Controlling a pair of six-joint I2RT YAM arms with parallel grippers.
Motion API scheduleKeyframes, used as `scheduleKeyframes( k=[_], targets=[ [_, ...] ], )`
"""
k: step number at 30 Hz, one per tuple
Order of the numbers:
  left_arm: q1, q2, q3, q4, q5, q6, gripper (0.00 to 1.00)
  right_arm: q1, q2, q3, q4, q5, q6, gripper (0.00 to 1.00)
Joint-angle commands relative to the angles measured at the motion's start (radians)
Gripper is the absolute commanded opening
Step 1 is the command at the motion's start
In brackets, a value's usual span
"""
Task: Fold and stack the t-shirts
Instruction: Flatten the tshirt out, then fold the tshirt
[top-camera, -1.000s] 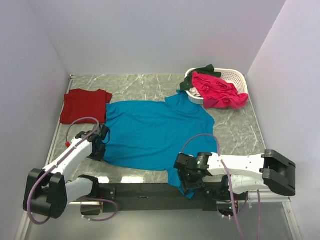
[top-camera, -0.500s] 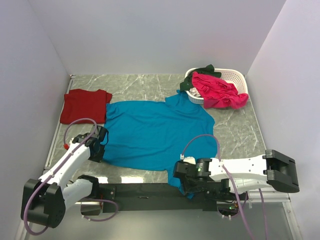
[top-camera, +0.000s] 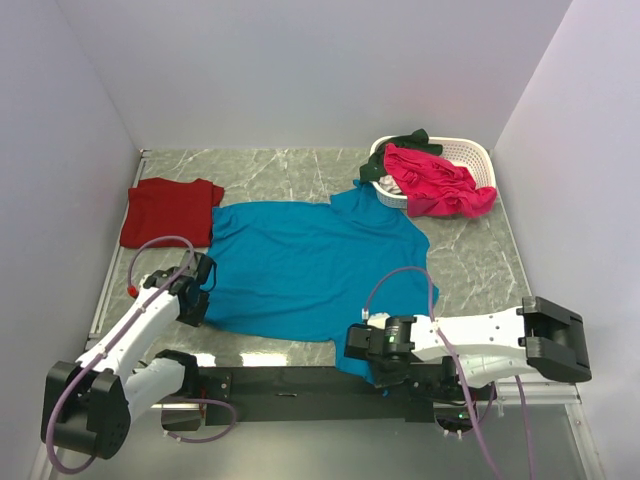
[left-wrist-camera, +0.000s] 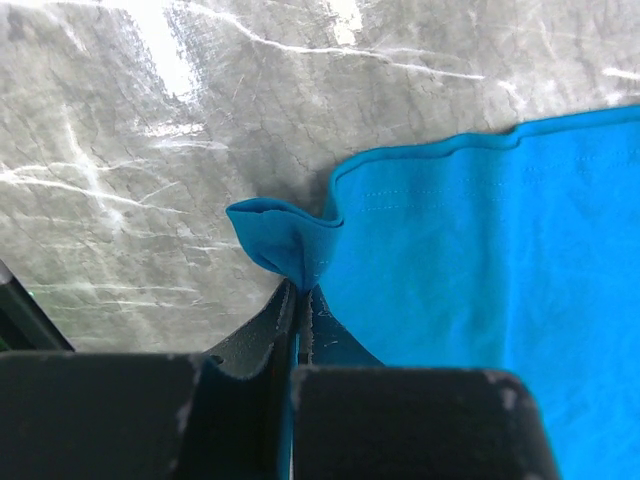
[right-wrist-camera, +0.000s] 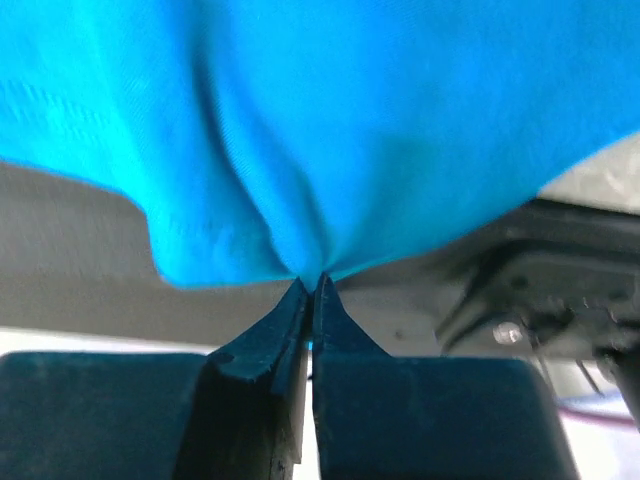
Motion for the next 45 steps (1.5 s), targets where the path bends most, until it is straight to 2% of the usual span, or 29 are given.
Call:
scheduleKeyframes(
  k=[1, 9, 14, 18, 25, 29, 30, 33, 37, 45],
  targets=[
    [-0.001, -0.038, 0.004, 0.000, -0.035, 0.099, 0.01, 0.020, -0.037, 0.068, -0.137, -0.003, -0.002, 0.00],
    [-0.001, -0.062, 0.032, -0.046, 0.042, 0.141, 0.00, 0.029, -0.153, 0.243, -0.409, -0.070, 0.009, 0.00],
    [-0.001, -0.105, 0.036, -0.066, 0.088, 0.150, 0.00, 0.047, -0.194, 0.271, -0.461, -0.110, 0.046, 0.00],
    [-0.001, -0.121, 0.067, -0.148, 0.074, 0.133, 0.00, 0.081, -0.216, 0.271, -0.492, -0.150, 0.085, 0.00],
    [-0.001, -0.145, 0.173, -0.228, 0.010, 0.176, 0.00, 0.044, -0.164, 0.286, -0.478, -0.089, 0.032, 0.00],
    [-0.001, -0.106, 0.184, -0.148, 0.024, 0.276, 0.00, -0.101, -0.118, 0.323, -0.423, -0.028, -0.095, 0.00],
    [-0.001, -0.092, 0.187, -0.126, 0.033, 0.305, 0.00, -0.182, -0.113, 0.330, -0.402, -0.011, -0.123, 0.00],
    [-0.001, 0.002, 0.208, -0.040, 0.073, 0.391, 0.00, -0.354, -0.085, 0.364, -0.349, 0.046, -0.241, 0.00],
    [-0.001, 0.186, 0.270, 0.043, 0.111, 0.483, 0.00, -0.497, 0.007, 0.408, -0.260, 0.071, -0.370, 0.00],
    [0.000, 0.387, 0.472, 0.109, 0.081, 0.615, 0.00, -0.661, 0.183, 0.473, -0.127, 0.092, -0.546, 0.00]
  ],
)
